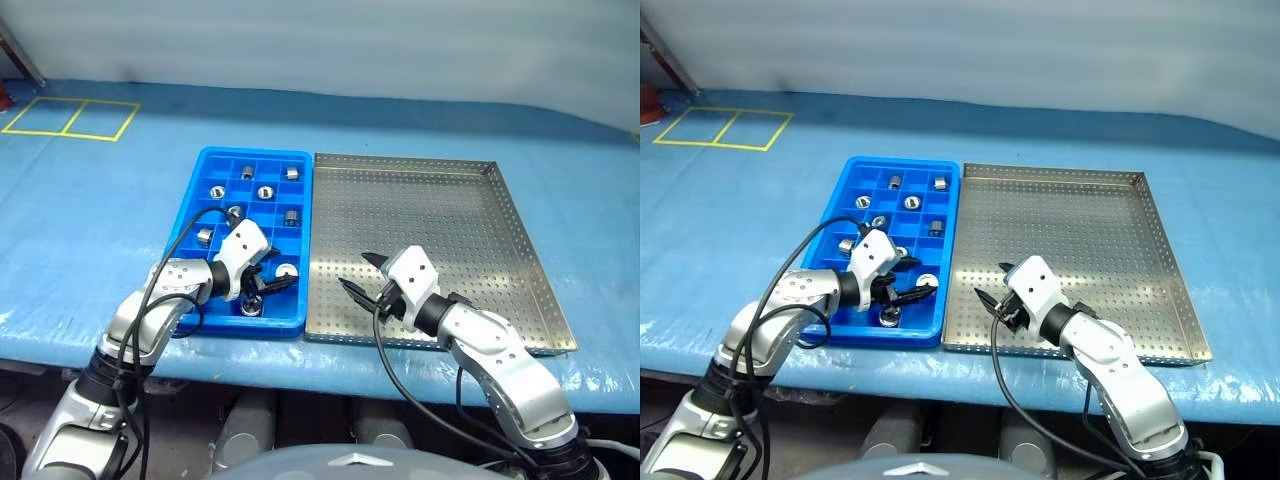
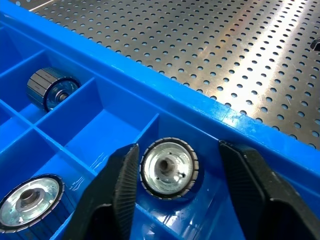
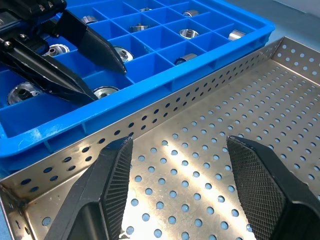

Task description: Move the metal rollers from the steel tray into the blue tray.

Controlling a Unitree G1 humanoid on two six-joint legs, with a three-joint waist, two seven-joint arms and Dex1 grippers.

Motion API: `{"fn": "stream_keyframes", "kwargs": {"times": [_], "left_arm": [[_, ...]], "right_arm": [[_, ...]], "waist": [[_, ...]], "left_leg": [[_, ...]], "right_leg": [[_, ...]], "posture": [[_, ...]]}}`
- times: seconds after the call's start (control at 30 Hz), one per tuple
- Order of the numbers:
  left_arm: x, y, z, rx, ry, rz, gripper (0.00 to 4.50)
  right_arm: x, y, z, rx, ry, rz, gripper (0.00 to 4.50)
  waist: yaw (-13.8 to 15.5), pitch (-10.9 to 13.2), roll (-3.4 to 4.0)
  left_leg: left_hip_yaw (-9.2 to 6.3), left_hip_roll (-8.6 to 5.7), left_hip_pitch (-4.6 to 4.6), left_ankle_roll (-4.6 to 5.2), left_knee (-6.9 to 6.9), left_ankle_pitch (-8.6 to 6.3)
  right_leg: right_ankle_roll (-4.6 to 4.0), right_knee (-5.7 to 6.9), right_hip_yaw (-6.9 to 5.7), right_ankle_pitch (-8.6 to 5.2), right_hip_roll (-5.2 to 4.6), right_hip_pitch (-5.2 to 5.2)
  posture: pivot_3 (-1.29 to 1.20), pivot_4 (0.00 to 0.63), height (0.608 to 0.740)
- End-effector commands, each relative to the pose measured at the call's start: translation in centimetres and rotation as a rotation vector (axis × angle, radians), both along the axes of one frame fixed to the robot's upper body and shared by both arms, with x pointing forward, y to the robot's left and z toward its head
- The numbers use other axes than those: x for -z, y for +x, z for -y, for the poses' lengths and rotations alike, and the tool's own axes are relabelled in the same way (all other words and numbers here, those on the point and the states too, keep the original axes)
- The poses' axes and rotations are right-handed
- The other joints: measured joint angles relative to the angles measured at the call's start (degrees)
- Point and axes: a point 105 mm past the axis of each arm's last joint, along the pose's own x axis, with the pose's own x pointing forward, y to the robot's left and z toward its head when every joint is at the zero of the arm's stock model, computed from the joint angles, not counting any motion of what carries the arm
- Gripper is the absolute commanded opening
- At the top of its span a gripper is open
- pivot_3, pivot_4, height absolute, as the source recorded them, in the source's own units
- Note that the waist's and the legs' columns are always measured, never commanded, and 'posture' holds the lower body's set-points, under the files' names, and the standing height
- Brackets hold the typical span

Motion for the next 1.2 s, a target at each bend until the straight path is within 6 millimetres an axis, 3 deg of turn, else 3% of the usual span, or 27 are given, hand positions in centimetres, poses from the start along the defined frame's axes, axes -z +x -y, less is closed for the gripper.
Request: {"fn": "stream_keyframes", "kwargs": {"times": [0.03,0.17,0.33,0.53,0.63,0.7,0.73,1.2], "left_arm": [[-3.5,0.3,1.6,0.032,-0.128,0.134,4.21],[-5.3,0.8,2.4,0.048,-0.208,0.234,4.21],[-4.3,0.0,4.0,0.179,-0.185,0.227,4.21],[-4.4,0.7,4.3,0.196,-0.173,0.257,4.21],[-4.2,0.9,4.3,0.194,-0.167,0.264,4.27],[-4.1,0.8,4.4,0.192,-0.170,0.264,4.27],[-4.1,0.9,4.4,0.189,-0.173,0.263,4.27],[-3.8,1.0,4.6,0.157,-0.183,0.256,4.27]], "right_arm": [[-1.3,0.1,0.0,0.001,0.012,0.059,3.16],[-1.7,1.1,1.3,0.042,-0.005,0.078,3.16],[-2.1,2.1,3.7,0.068,-0.060,0.078,3.16],[-3.3,2.9,6.7,0.093,-0.074,0.062,3.16],[-3.3,2.8,6.9,0.064,-0.050,0.041,3.73],[-3.9,2.9,7.0,0.081,-0.026,0.066,4.39],[-4.2,3.2,7.2,0.110,-0.008,0.083,4.47],[-3.8,2.6,5.9,0.054,-0.007,0.068,4.47]], "waist": [[0.13,0.00,0.00],[-0.04,0.00,0.00],[-0.08,-0.06,0.11],[-0.11,-0.06,0.13],[-0.21,-0.06,0.14],[-0.27,-0.06,0.14],[-0.26,-0.06,0.14],[-0.19,-0.06,0.16]], "left_leg": [[-0.02,-0.02,-0.01,0.00,0.00,0.00],[0.01,-0.04,-0.01,0.06,0.01,0.03],[0.07,-0.01,0.05,0.05,0.00,0.05],[0.10,-0.03,0.02,0.08,-0.01,0.05],[0.10,-0.03,0.02,0.09,-0.02,0.05],[0.10,-0.02,0.03,0.10,-0.04,0.05],[0.09,-0.02,0.02,0.10,-0.05,0.05],[0.07,-0.03,0.03,0.12,-0.05,0.06]], "right_leg": [[0.00,-0.02,-0.03,0.00,-0.05,0.00],[0.02,-0.06,-0.04,0.01,-0.12,0.07],[0.00,-0.01,-0.06,0.01,-0.06,0.06],[0.02,-0.02,-0.06,0.02,-0.06,0.06],[0.02,-0.02,-0.05,0.02,-0.06,0.07],[0.02,-0.02,-0.04,0.02,-0.06,0.06],[0.02,-0.02,-0.05,0.02,-0.06,0.05],[0.04,-0.02,-0.04,0.03,-0.06,0.06]], "posture": [[-0.01,0.150,0.740],[0.00,0.150,0.740],[-0.01,0.150,0.740],[-0.03,0.150,0.740],[-0.02,0.150,0.740],[-0.02,0.150,0.740],[-0.02,0.150,0.740],[-0.01,0.150,0.740]]}}
